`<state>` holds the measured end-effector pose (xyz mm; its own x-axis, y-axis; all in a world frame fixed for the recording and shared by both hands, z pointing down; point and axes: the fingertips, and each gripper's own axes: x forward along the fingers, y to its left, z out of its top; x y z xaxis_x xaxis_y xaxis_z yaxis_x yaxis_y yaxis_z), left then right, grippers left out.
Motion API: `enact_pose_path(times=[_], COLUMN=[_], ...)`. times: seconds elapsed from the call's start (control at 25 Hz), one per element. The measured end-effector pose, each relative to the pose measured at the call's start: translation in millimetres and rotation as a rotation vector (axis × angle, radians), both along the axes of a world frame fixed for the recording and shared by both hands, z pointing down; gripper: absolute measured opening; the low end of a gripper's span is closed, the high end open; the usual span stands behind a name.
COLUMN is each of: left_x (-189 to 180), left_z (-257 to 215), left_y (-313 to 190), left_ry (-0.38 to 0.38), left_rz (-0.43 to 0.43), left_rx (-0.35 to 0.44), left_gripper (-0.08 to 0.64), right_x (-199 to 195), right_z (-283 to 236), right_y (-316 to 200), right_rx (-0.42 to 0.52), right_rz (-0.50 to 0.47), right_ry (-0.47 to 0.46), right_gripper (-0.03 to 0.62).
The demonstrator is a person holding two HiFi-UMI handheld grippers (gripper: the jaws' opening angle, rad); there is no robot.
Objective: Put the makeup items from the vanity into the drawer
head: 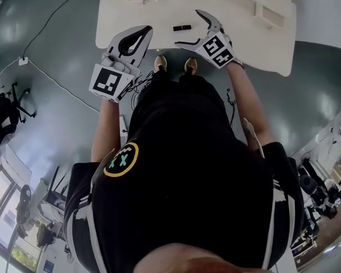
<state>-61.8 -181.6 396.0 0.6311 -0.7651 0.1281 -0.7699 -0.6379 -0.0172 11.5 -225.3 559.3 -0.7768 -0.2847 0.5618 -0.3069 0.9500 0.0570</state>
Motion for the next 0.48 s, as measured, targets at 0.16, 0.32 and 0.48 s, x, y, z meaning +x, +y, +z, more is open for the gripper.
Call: enact_pose_path(times=[0.16,0.32,0.48], left_x=[0.3,-2.3,-9.4], left_z=[-4.5,-5.5,-5.1], left_y=[-0.1,0.8,0.2], left_ry=[-0.011,-0.024,-0.038], left_rz=[-0.007,-0.019,-0.039], left_rx=[0.009,0.007,0.002], left_gripper=[0.02,0.02,0.02], right_x=[-6.6,-6.4,-3.7], right_z=[39.6,79.0,110.7], right_y=[-9.5,-15.2,-18.9], right_rx=[-0.04,-0.09,-0.122], right_rz=[-0.081,-0.127,-0.166], right_ry=[0.053,0.119,0.194], right_gripper=[0.598,0.598,0.598])
